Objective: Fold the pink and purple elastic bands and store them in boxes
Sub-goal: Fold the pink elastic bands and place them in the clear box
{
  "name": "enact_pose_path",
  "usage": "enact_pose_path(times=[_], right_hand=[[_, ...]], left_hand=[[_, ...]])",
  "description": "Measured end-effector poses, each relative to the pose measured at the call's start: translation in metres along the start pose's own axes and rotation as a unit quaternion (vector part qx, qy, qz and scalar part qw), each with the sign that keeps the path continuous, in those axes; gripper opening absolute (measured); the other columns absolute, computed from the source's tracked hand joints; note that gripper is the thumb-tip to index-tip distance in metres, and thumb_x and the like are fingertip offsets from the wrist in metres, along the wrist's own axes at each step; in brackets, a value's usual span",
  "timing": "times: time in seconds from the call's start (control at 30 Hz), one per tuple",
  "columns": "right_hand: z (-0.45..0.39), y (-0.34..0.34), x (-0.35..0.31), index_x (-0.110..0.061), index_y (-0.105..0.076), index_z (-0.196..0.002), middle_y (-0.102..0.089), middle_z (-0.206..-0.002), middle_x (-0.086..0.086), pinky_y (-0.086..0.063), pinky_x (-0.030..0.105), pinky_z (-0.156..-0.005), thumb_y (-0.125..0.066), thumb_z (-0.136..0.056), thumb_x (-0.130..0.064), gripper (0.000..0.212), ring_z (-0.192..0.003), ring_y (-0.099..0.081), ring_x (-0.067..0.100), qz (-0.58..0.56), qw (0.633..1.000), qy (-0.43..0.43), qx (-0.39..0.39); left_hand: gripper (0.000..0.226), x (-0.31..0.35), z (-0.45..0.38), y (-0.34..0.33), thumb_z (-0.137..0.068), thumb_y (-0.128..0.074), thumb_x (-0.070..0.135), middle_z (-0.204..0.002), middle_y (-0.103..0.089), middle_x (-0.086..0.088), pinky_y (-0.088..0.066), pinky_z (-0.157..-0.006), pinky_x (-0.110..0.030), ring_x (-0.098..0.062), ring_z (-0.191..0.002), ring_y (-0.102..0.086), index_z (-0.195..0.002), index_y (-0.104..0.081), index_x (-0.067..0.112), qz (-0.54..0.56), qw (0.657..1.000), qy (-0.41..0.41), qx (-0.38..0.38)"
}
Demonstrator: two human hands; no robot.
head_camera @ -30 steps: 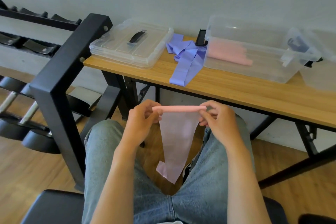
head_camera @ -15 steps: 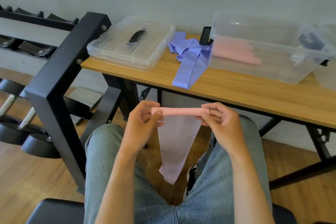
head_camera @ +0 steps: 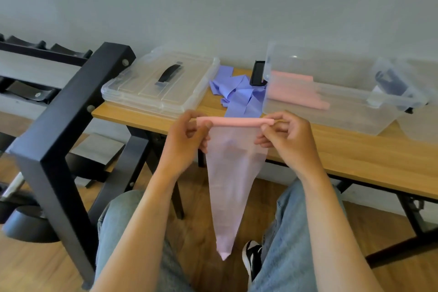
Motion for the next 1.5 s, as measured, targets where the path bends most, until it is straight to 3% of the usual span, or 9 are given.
enact_pose_path(times=[0.13, 0.3, 0.43, 0.53, 0.67, 0.83, 1.1, 1.3, 1.5], right_hand=[[-0.043, 0.000, -0.004, -0.007, -0.067, -0.091, -0.078, -0.078, 0.016, -0.063, 0.034, -0.066, -0.065, -0.102, -0.020, 0.016, -0.076, -0.079, 0.031, -0.096, 0.994, -0.037, 0.029], [-0.078, 0.003, 0.007, -0.008, -0.066, -0.093, -0.078, -0.084, 0.018, -0.064, 0.033, -0.067, -0.068, -0.098, -0.007, 0.006, -0.077, -0.079, 0.029, -0.042, 0.999, -0.029, -0.006], [-0.093, 0.010, 0.028, -0.008, -0.069, -0.104, -0.080, -0.096, 0.012, -0.063, 0.031, -0.075, -0.072, -0.095, -0.002, 0.011, -0.086, -0.080, 0.023, 0.009, 0.998, -0.039, -0.040], [-0.096, 0.014, 0.040, -0.016, -0.073, -0.098, -0.081, -0.090, 0.003, -0.062, 0.031, -0.076, -0.075, -0.092, -0.002, 0.016, -0.085, -0.079, 0.021, 0.025, 0.997, -0.044, -0.054], [-0.095, 0.021, 0.046, -0.009, -0.074, -0.104, -0.080, -0.081, 0.006, -0.063, 0.033, -0.067, -0.075, -0.092, -0.005, 0.012, -0.072, -0.078, 0.026, 0.051, 0.996, -0.027, -0.061], [-0.101, 0.035, 0.049, -0.014, -0.075, -0.106, -0.074, -0.072, 0.009, -0.059, 0.032, -0.057, -0.074, -0.093, -0.014, 0.013, -0.058, -0.070, 0.025, 0.093, 0.994, -0.009, -0.049], [-0.093, 0.033, 0.067, -0.012, -0.077, -0.102, -0.079, -0.079, 0.012, -0.061, 0.022, -0.067, -0.077, -0.086, 0.000, 0.020, -0.070, -0.077, 0.020, -0.019, 0.999, -0.040, -0.027], [-0.092, 0.034, 0.068, -0.007, -0.078, -0.103, -0.080, -0.085, 0.014, -0.063, 0.026, -0.075, -0.081, -0.080, -0.008, 0.023, -0.079, -0.078, 0.026, -0.052, 0.996, -0.062, -0.024], [-0.092, 0.036, 0.069, -0.014, -0.075, -0.112, -0.081, -0.094, 0.007, -0.061, 0.022, -0.077, -0.080, -0.082, -0.003, 0.033, -0.085, -0.079, 0.019, -0.028, 0.998, -0.061, -0.009]], left_hand=[[0.020, -0.002, -0.048, -0.008, -0.100, -0.067, 0.028, -0.080, -0.073, -0.009, -0.060, -0.064, -0.033, -0.018, -0.071, -0.069, -0.104, -0.067, 0.009, 0.121, 0.989, 0.076, 0.021], [0.015, -0.007, -0.092, -0.011, -0.099, -0.067, 0.010, -0.085, -0.073, -0.011, -0.062, -0.069, -0.031, -0.018, -0.076, -0.072, -0.109, -0.064, 0.000, 0.090, 0.993, 0.052, -0.047], [0.027, -0.024, -0.102, -0.020, -0.093, -0.072, 0.002, -0.104, -0.076, -0.012, -0.063, -0.077, -0.031, -0.020, -0.089, -0.076, -0.117, -0.067, 0.013, 0.084, 0.989, 0.062, -0.109], [0.028, -0.032, -0.105, -0.025, -0.090, -0.077, 0.004, -0.101, -0.079, 0.000, -0.060, -0.079, -0.023, -0.016, -0.093, -0.076, -0.113, -0.072, 0.018, 0.006, 0.992, 0.026, -0.120], [0.014, -0.040, -0.109, -0.033, -0.095, -0.073, 0.018, -0.090, -0.077, 0.001, -0.062, -0.078, -0.034, -0.023, -0.081, -0.074, -0.107, -0.072, 0.024, -0.082, 0.990, -0.013, -0.115], [0.008, -0.036, -0.118, -0.044, -0.101, -0.063, 0.033, -0.084, -0.073, 0.010, -0.049, -0.073, -0.020, -0.010, -0.076, -0.064, -0.109, -0.065, 0.031, -0.186, 0.970, -0.073, -0.139], [0.017, -0.043, -0.124, -0.042, -0.096, -0.070, 0.013, -0.075, -0.066, -0.015, -0.047, -0.056, -0.021, -0.014, -0.056, -0.053, -0.113, -0.073, 0.015, 0.008, 0.988, 0.015, -0.155], [0.014, -0.046, -0.124, -0.043, -0.098, -0.067, 0.014, -0.077, -0.073, -0.014, -0.058, -0.065, -0.026, -0.020, -0.063, -0.066, -0.107, -0.073, 0.005, 0.026, 0.989, 0.025, -0.145], [0.033, -0.051, -0.124, -0.040, -0.093, -0.074, 0.013, -0.089, -0.074, -0.016, -0.060, -0.080, -0.025, -0.020, -0.080, -0.074, -0.125, -0.067, 0.013, 0.010, 0.989, 0.023, -0.144]])
Point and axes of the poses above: each hand's wrist, its own z-axis away from the middle knuckle, its own y-axis out of the back of the hand, x = y × z, the point moved 7 cm from there along -z, towards the middle knuckle
